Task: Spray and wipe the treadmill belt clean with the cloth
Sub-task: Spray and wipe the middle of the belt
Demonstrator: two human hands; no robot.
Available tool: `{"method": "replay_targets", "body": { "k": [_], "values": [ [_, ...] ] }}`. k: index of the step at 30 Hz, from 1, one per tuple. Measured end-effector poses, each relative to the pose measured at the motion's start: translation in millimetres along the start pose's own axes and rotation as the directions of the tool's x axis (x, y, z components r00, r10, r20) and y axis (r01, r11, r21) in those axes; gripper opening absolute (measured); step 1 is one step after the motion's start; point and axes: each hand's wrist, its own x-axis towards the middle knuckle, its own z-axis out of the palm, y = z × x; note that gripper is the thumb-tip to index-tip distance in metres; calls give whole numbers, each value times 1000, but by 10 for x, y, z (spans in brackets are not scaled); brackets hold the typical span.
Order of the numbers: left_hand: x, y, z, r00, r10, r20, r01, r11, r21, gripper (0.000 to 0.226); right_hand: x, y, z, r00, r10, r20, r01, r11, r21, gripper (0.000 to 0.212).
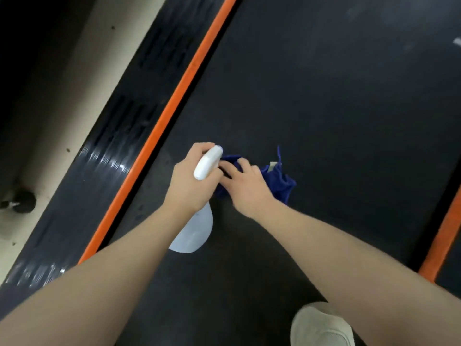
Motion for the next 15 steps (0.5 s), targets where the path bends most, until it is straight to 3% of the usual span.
{"method": "replay_targets", "body": {
  "k": [2,4,6,7,10,12,13,15],
  "values": [
    [51,-89,-176,999,-8,-50,6,999,-33,36,223,139,-101,991,104,-86,-106,994,-28,58],
    [119,-172,-385,994,-12,-111,6,998,-58,33,439,321,-232,923,354,-149,-362,931,-35,58],
    [218,-249,-600,990,-7,-144,0,999,-44,30,598,355,-314,841,533,-96,-532,846,39,60],
    [266,-289,-701,989,-6,-145,2,1000,-30,29,659,263,-311,844,529,-89,-529,848,21,59],
    [379,-439,-944,989,-3,-148,3,1000,-2,28,744,-308,-132,978,124,-171,-152,975,-162,52],
    [413,-537,-1045,989,-1,-150,5,1000,21,29,746,-573,3,987,-153,-39,142,969,-200,53],
    [418,-585,-1081,990,0,-139,5,999,33,29,762,-604,10,976,-214,43,218,958,-185,55],
    [413,-687,-1140,994,-7,-112,13,999,48,30,862,-506,-88,988,-143,64,154,962,-226,56]
  ]
}}
